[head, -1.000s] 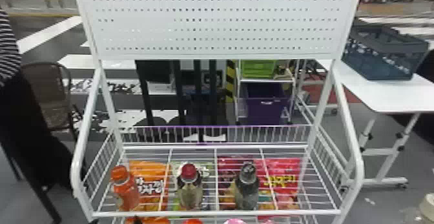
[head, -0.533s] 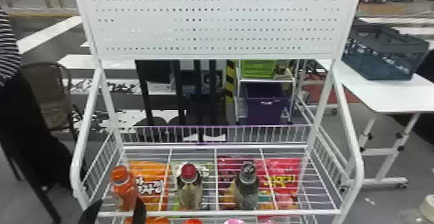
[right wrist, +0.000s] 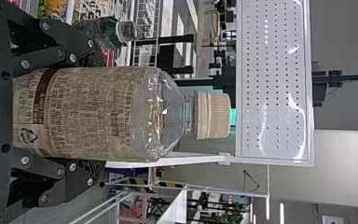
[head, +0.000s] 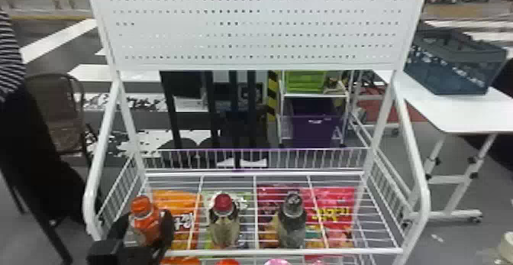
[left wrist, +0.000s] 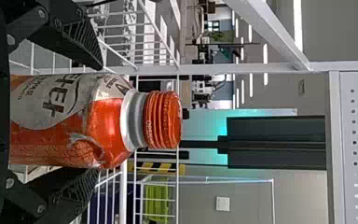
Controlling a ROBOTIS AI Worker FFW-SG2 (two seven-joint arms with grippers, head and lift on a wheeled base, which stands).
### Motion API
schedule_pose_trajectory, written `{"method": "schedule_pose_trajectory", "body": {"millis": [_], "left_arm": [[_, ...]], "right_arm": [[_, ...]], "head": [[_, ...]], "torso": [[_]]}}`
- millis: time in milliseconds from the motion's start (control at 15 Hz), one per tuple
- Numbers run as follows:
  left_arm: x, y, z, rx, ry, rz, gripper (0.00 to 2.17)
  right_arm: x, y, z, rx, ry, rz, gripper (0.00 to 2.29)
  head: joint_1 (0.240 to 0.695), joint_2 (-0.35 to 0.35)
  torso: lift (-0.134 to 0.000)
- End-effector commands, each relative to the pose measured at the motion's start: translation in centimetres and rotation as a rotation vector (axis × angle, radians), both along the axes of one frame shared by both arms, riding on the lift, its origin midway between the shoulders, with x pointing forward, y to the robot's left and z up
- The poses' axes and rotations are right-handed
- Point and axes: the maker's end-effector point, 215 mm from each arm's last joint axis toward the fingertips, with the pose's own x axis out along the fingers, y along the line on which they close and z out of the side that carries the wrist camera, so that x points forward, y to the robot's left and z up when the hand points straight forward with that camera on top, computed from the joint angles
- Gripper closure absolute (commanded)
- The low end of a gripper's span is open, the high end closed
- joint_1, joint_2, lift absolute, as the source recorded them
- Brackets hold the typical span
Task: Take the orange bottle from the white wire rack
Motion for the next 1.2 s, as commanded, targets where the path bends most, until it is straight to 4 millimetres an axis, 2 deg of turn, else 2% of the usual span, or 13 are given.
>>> {"method": "schedule_pose_trajectory", "body": {"millis": [0,67,267,333,400,667,933,1133], "left_arm": [[-0.2,0.5,-0.5,-0.004,0.011,0.02,1.83],[-0.5,0.7,-0.6,-0.014,0.013,0.027,2.09],[-2.0,0.3,0.4,-0.024,-0.005,0.018,2.09],[-2.9,0.4,1.7,-0.032,-0.025,0.019,2.09],[-3.9,-0.4,2.9,-0.044,-0.038,0.006,2.09],[-9.1,-2.4,7.3,-0.068,-0.051,-0.032,2.09],[-15.0,-1.8,13.0,-0.082,-0.091,-0.023,2.09],[-19.1,-1.5,15.6,-0.087,-0.112,-0.023,2.09]], "right_arm": [[0.0,-0.2,0.1,-0.003,0.0,-0.003,1.16],[0.0,-0.2,-0.1,-0.002,0.005,-0.003,1.16],[0.2,-0.1,-0.1,-0.002,0.01,-0.002,1.16],[0.2,0.0,0.0,-0.001,0.008,-0.001,1.16],[0.2,0.1,0.0,-0.001,0.009,0.0,1.16],[0.3,0.1,0.0,0.001,0.007,0.001,1.16],[0.3,0.3,0.1,0.005,0.004,0.004,1.16],[0.2,0.7,-0.1,0.014,0.004,0.008,1.16]], "head": [[0.499,0.0],[0.499,0.0],[0.499,0.0],[0.499,0.0],[0.499,0.0],[0.499,0.0],[0.499,0.0],[0.499,0.0]], "torso": [[0.0],[0.0],[0.0],[0.0],[0.0],[0.0],[0.0],[0.0]]}}
